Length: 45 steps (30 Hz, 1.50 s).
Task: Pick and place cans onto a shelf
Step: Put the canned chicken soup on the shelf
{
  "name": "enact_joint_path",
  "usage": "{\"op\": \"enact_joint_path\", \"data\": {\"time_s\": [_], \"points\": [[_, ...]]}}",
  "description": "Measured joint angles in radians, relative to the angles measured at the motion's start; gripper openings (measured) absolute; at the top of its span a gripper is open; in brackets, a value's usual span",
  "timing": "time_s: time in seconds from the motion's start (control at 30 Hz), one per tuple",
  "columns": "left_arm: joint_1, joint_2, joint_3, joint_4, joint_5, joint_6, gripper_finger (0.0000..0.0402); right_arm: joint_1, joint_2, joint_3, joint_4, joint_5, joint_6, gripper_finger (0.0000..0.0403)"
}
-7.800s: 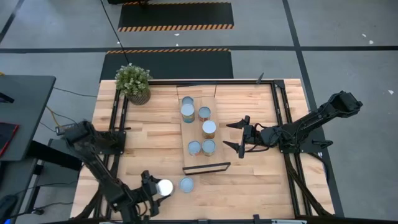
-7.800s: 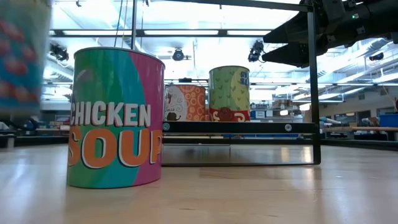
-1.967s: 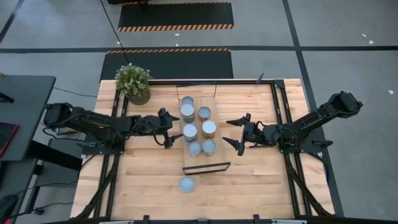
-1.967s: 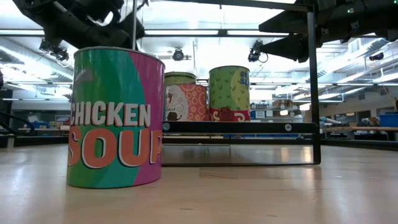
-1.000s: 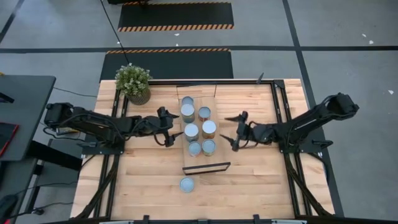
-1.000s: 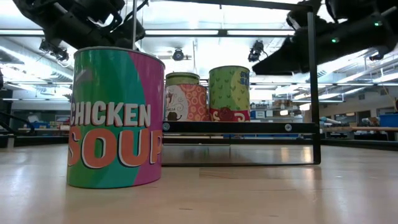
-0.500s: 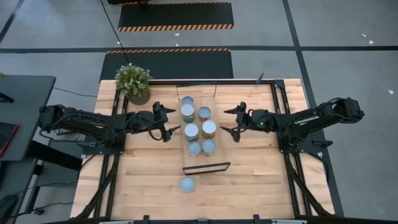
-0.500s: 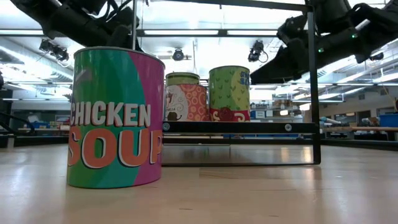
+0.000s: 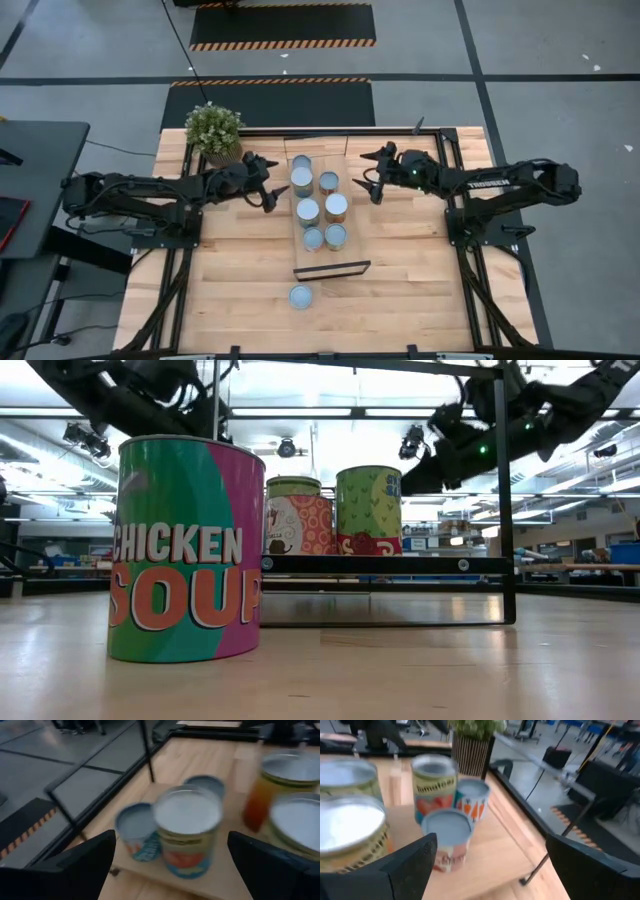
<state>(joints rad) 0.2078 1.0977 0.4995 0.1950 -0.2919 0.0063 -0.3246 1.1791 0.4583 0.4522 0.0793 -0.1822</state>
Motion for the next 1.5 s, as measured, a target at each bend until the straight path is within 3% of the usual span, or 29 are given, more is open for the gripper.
{"op": "enact_joint_path", "data": {"time_s": [0.2, 0.37, 0.6, 0.93, 1.5], "points": [[0.065, 0.048, 0.000, 0.016, 0.000, 0.012, 0.0389, -0.040, 0.088, 0.000, 0.023, -0.041, 0.003, 0.0382], [0.094, 0.031, 0.000, 0.016, 0.001, 0.059, 0.0389, -0.082, 0.088, 0.000, 0.078, -0.030, -0.020, 0.0382], [0.134, 0.006, 0.000, 0.011, 0.001, 0.108, 0.0389, -0.158, 0.085, 0.001, 0.123, -0.112, -0.023, 0.0382], [0.198, 0.006, 0.000, 0.015, 0.001, 0.110, 0.0389, -0.189, 0.123, 0.117, 0.004, -0.137, -0.080, 0.0382], [0.260, 0.021, 0.000, -0.014, 0.000, 0.024, 0.0389, -0.233, 0.292, 0.213, 0.001, -0.129, -0.124, 0.0382]]}}
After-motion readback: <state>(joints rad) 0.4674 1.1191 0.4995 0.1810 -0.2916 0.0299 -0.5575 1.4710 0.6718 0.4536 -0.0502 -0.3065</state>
